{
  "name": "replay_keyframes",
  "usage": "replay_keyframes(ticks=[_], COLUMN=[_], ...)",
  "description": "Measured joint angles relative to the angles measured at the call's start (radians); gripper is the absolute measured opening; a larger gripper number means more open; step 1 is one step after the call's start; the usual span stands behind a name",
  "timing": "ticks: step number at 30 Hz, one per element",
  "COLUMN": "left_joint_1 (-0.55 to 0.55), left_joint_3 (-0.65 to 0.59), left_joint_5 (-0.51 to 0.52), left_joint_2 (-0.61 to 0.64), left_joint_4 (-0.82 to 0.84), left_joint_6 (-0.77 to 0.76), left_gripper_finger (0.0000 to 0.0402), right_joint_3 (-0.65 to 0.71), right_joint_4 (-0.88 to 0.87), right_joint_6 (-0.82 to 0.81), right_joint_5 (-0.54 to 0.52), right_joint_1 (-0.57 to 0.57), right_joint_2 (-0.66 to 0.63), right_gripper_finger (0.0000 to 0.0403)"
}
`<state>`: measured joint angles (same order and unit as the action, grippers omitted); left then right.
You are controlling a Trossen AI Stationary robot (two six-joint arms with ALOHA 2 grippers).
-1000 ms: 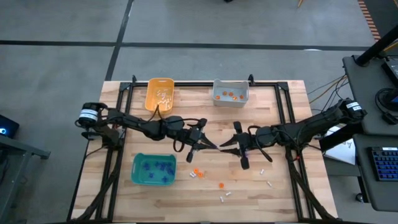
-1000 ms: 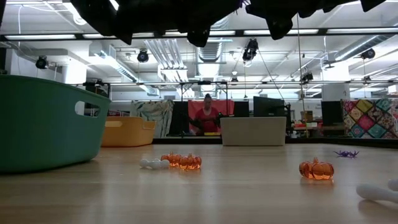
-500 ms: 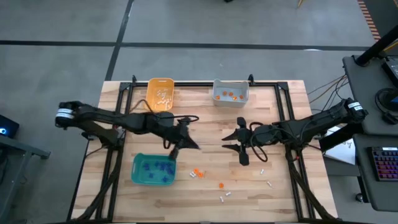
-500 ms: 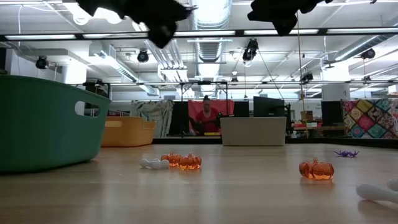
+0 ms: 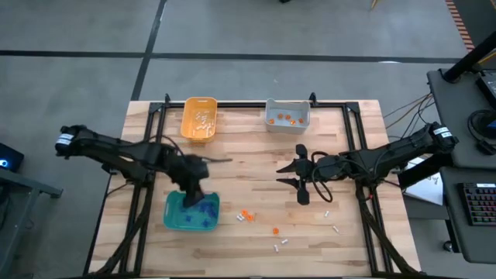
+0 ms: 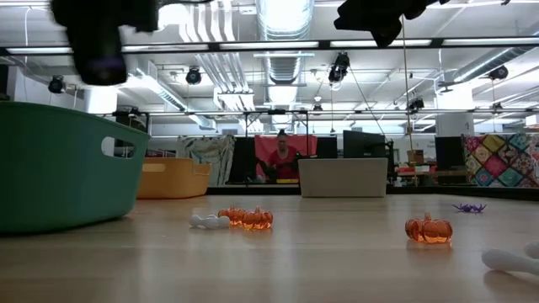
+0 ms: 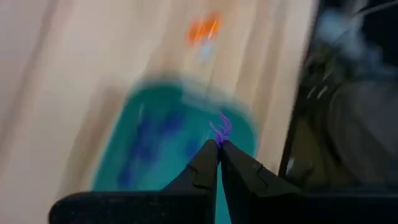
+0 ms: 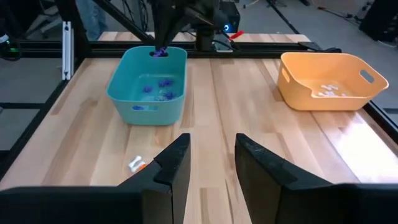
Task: Sort Halloween decoration
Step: Put the blue spider toy into the green bin
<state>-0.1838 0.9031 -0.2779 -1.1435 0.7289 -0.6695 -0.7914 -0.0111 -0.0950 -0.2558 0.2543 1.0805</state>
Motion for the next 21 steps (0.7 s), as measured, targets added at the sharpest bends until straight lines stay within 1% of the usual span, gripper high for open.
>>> replay_keyframes(ticks=[4, 7, 10, 14, 21], left_joint_1=[-0.066, -0.106, -0.124, -0.128, -0.13], left_joint_3=[0.0, 0.0, 0.0, 0.0, 0.0], left_joint_5=[-0.002, 0.008, 0.031, 0.039, 0.092], left_joint_2=[-0.031, -0.071, -0.114, -0.178, -0.287], left_joint_4=[0.232, 0.319, 0.333, 0.334, 0.334], left_joint_6=[-0.067, -0.066, -0.049, -0.017, 0.032], left_gripper_finger=[0.0, 0.0, 0.0, 0.0, 0.0], right_joint_3=[-0.002, -0.006, -0.007, -0.008, -0.008], right_joint_4=[0.0, 0.001, 0.0, 0.001, 0.0], right_joint_6=[0.002, 0.009, 0.015, 0.016, 0.016], right_joint_5=[0.0, 0.0, -0.001, -0.007, -0.007], right_joint_1=[0.0, 0.0, 0.0, 0.0, 0.0], right_joint_2=[0.0, 0.0, 0.0, 0.0, 0.0], right_gripper_finger=[0.0116, 0.0116, 0.0116, 0.0116, 0.0116])
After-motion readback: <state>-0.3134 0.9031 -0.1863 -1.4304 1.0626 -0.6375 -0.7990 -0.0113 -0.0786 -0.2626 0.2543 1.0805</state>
